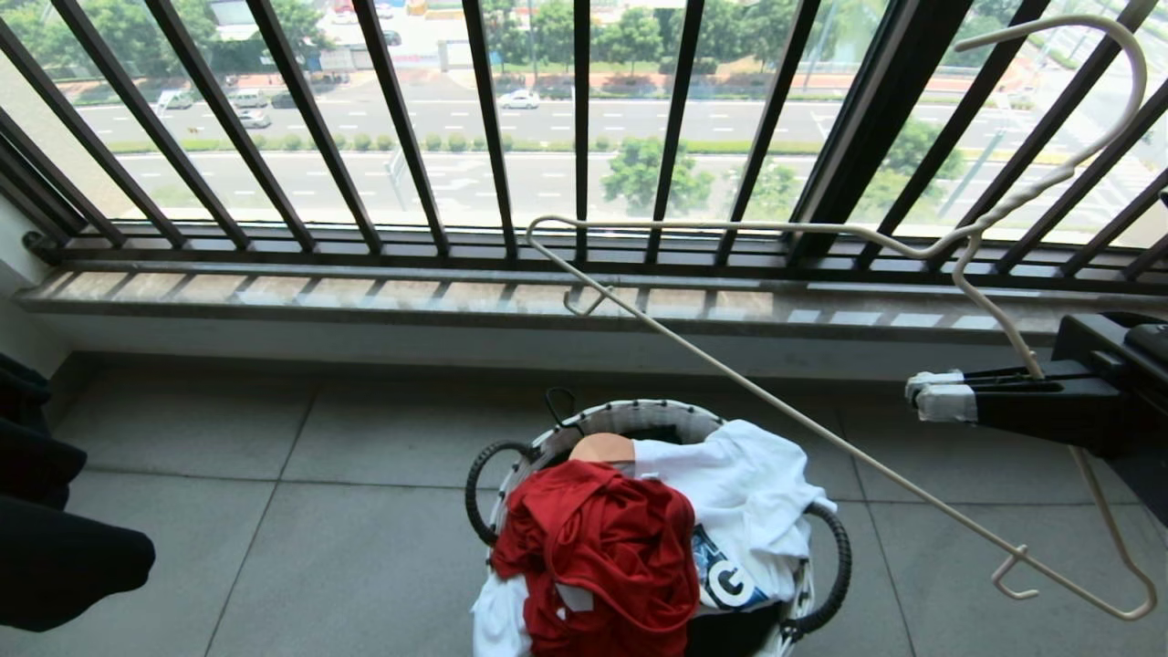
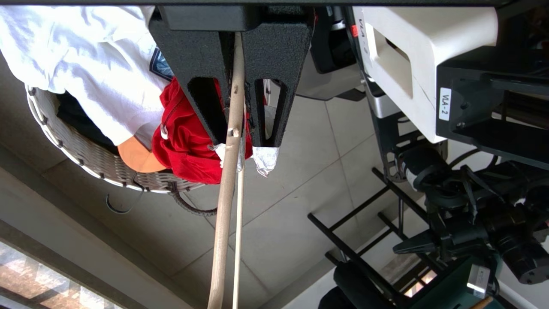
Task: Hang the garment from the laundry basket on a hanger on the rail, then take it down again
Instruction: Pick up clothes from the basket
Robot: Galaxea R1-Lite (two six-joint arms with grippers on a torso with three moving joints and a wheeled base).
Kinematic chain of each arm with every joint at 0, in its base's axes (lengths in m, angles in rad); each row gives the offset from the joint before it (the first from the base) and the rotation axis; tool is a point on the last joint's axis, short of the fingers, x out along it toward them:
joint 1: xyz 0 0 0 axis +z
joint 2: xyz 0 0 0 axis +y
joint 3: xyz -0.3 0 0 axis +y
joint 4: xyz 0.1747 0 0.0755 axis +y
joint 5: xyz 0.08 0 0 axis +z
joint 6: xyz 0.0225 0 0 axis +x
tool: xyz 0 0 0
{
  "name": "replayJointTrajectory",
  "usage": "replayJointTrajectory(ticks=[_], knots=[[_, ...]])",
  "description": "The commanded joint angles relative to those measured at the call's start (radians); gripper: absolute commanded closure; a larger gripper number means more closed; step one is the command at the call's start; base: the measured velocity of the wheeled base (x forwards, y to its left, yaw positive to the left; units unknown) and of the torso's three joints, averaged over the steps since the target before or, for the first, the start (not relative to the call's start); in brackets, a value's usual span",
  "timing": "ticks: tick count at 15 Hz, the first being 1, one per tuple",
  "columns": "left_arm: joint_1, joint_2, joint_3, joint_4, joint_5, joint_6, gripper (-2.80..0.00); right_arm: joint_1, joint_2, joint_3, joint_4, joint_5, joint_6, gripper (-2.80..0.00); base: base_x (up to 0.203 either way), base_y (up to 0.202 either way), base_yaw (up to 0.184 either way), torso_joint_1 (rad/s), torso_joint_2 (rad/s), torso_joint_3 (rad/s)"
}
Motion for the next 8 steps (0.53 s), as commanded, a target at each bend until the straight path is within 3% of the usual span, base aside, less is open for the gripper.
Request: replayJointTrajectory(ticks=[1,8], knots=[[0.000,0.000,0.000,0.000,0.000,-0.001,0.00,-0.009,-0.009,0.000,0.000,0.001,-0.001,0.00,0.000,0.000,0.000,0.006,0.00,-0.027],[0.000,0.000,0.000,0.000,0.000,-0.001,0.00,-0.040,-0.055,-0.002,0.000,-0.012,-0.002,0.00,0.000,0.000,0.000,0.000,0.00,0.000]])
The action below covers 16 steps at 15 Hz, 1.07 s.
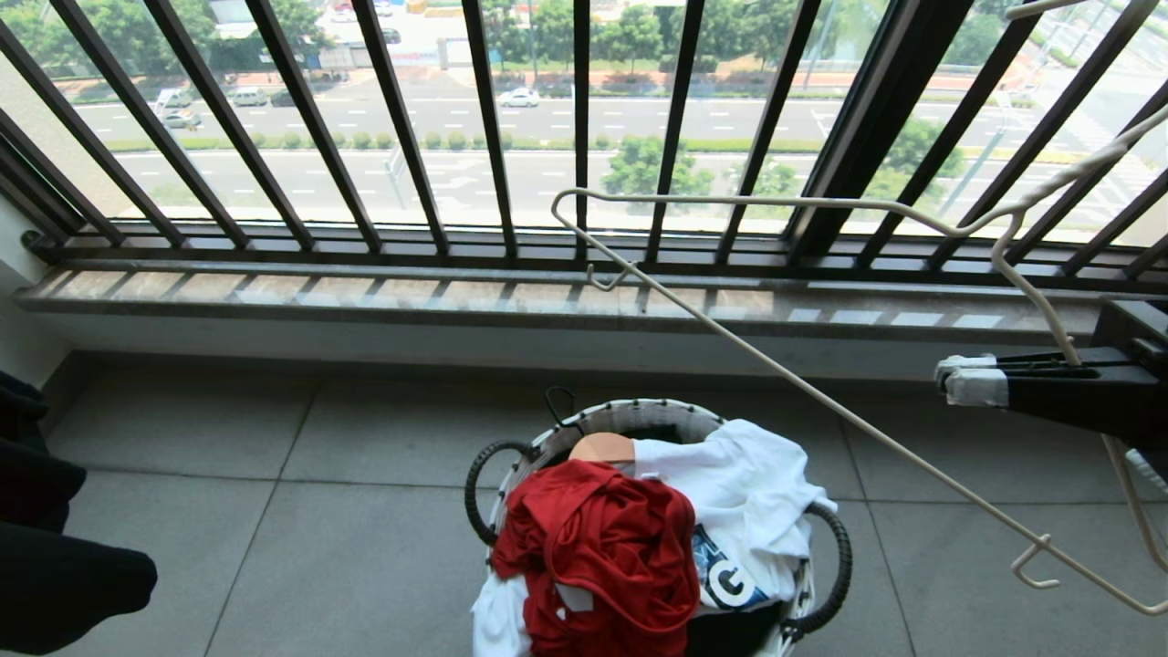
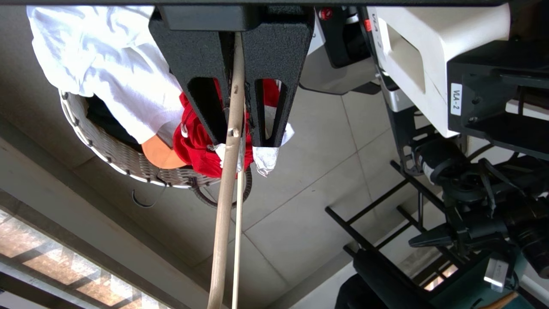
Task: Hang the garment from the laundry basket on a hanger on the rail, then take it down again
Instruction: Pick up clothes from the basket
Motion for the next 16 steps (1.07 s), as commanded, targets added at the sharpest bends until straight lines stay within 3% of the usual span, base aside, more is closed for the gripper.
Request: replayJointTrajectory(ticks=[1,6,9,11,14,16], knots=[[0.000,0.000,0.000,0.000,0.000,0.001,0.00,-0.002,-0.014,-0.002,-0.002,0.004,-0.001,0.00,0.000,0.000,0.000,0.000,0.00,0.000],[0.000,0.009,-0.051,0.009,-0.003,0.003,0.00,-0.002,-0.051,-0.002,-0.002,-0.022,-0.002,0.00,0.000,0.000,0.000,0.000,0.00,0.000],[-0.008,0.196,-0.184,0.013,-0.019,0.002,0.00,-0.002,-0.052,-0.005,-0.002,-0.023,-0.002,0.00,0.000,0.000,0.000,0.000,0.00,0.000],[-0.031,0.406,-0.285,0.012,-0.093,0.005,0.00,-0.002,-0.058,-0.006,-0.003,-0.023,-0.002,0.00,0.000,0.000,0.000,0.000,0.00,0.000],[-0.068,0.773,-0.458,0.013,-0.275,0.030,0.00,-0.003,-0.059,-0.009,-0.004,-0.032,-0.002,0.00,0.000,0.000,0.000,0.000,0.00,0.000],[-0.170,1.027,-0.579,0.015,-0.350,0.027,0.00,-0.009,-0.050,-0.008,-0.004,-0.051,-0.002,0.00,0.000,0.000,0.000,0.000,0.00,0.000]])
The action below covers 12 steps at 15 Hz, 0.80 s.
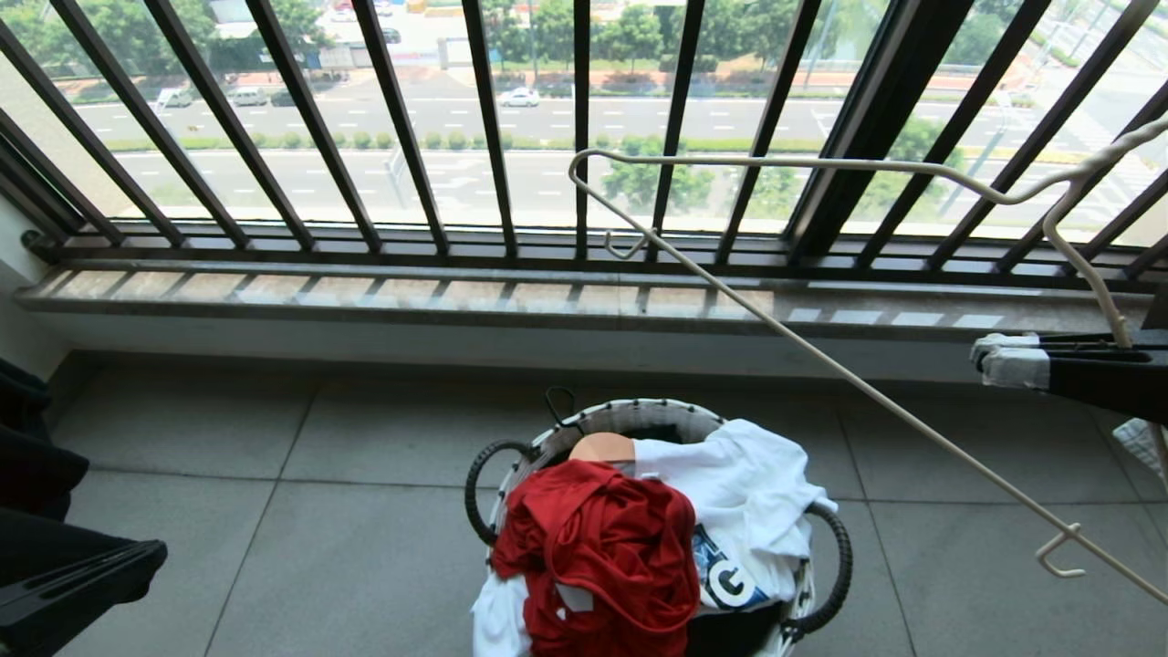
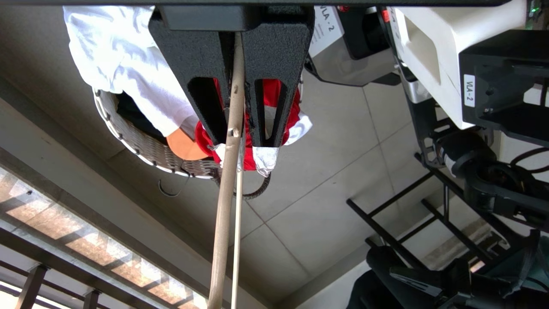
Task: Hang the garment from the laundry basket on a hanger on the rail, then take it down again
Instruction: Pick up clothes from the basket
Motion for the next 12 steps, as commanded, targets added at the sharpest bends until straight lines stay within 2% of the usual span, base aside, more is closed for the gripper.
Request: replayJointTrajectory(ticks=[1,4,6,7,9,12], knots=[[-0.137,0.432,-0.152,0.002,-0.059,-0.024,0.00,-0.004,0.017,0.001,-0.001,-0.002,-0.001,0.00,0.000,0.000,0.000,0.000,0.00,0.000],[-0.339,0.762,-0.335,0.005,-0.082,-0.089,0.00,-0.005,0.052,-0.001,-0.001,-0.008,-0.001,0.00,0.000,0.000,0.000,0.000,0.00,0.000],[-0.441,0.923,-0.412,0.002,-0.074,-0.115,0.00,-0.019,0.069,-0.013,-0.001,-0.008,0.000,0.00,0.000,0.000,0.000,0.000,0.00,0.000],[-0.476,0.981,-0.442,0.001,-0.071,-0.122,-2.80,-0.030,0.068,-0.018,-0.001,-0.008,0.000,0.00,0.000,0.000,0.000,0.000,0.00,0.000],[-0.506,1.045,-0.504,0.005,-0.068,-0.137,-2.80,-0.031,0.068,-0.018,-0.003,-0.008,0.000,0.00,0.000,0.000,0.000,0.000,0.00,0.000],[-0.517,1.106,-0.522,0.002,-0.043,-0.168,-2.80,-0.030,0.078,-0.016,-0.001,-0.008,-0.001,0.00,0.000,0.000,0.000,0.000,0.00,0.000]])
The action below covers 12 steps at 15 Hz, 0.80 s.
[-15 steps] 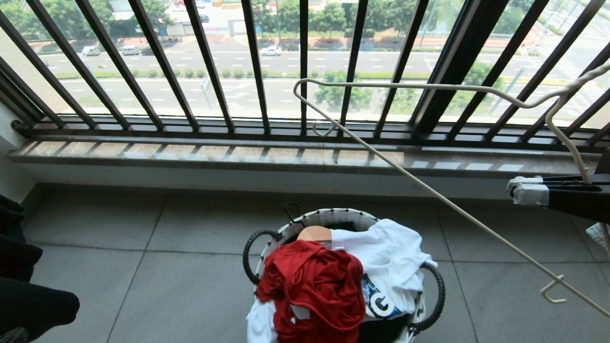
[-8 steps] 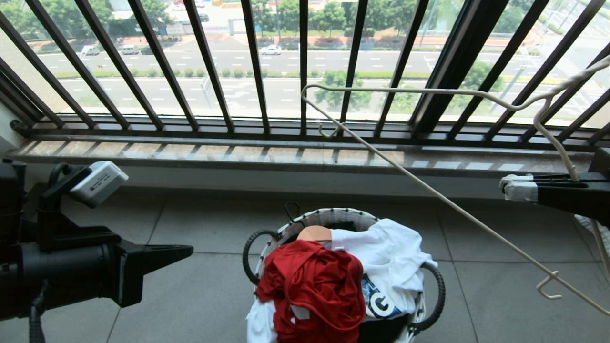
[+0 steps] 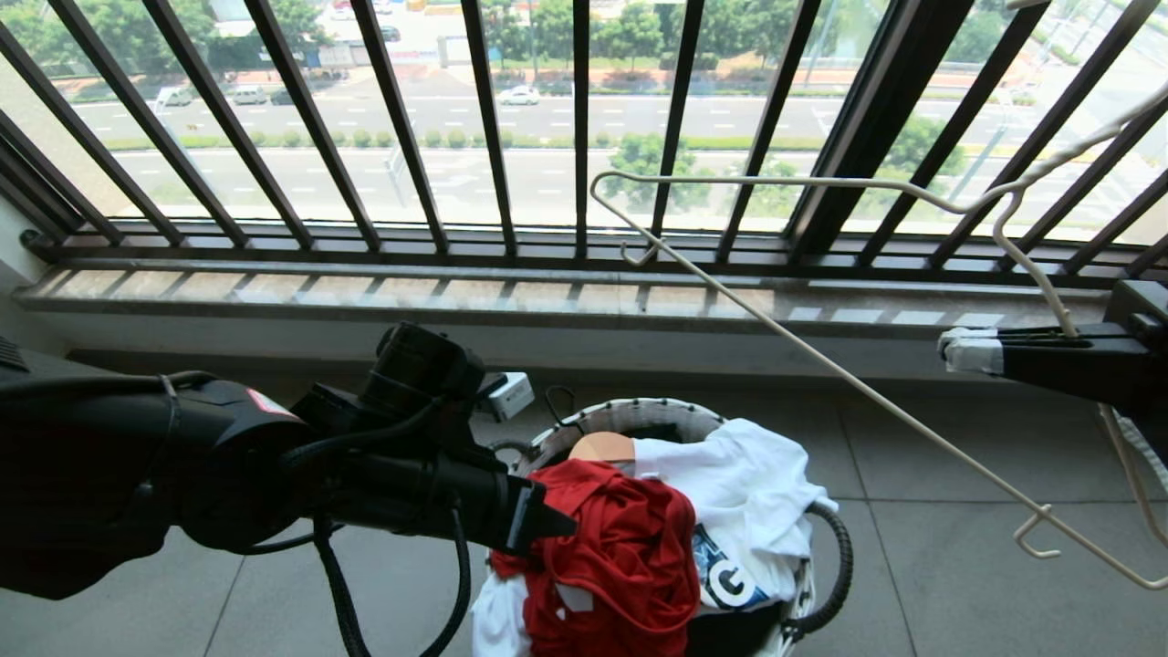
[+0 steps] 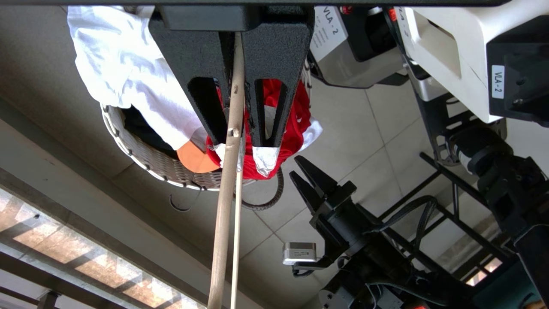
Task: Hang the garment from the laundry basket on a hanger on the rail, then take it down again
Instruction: Pick up clothes from the basket
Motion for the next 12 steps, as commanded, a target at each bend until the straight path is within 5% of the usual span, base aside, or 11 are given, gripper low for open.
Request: replayJointTrajectory(ticks=[1,4,7,8,12], knots=[[-0.008,0.103,-0.022,-0.002,0.046,-0.005,-2.80,0.000,0.008,0.000,0.000,0.006,-0.002,0.00,0.000,0.000,0.000,0.000,0.00,0.000],[-0.029,0.161,-0.041,-0.005,0.186,-0.004,-2.80,-0.001,0.007,0.000,-0.002,0.006,-0.002,0.00,0.000,0.000,0.000,0.000,0.00,0.000],[-0.039,0.169,-0.043,-0.005,0.197,-0.004,-2.80,-0.001,0.008,0.000,-0.002,0.006,-0.002,0.00,0.000,0.000,0.000,0.000,0.00,0.000],[-0.043,0.181,-0.039,-0.005,0.199,-0.004,0.00,-0.001,0.007,-0.002,-0.002,0.006,-0.002,0.00,0.000,0.000,0.000,0.000,0.00,0.000],[-0.051,0.202,-0.047,-0.005,0.274,-0.003,0.00,-0.004,0.007,-0.002,-0.002,0.006,-0.002,0.00,0.000,0.000,0.000,0.000,0.00,0.000]])
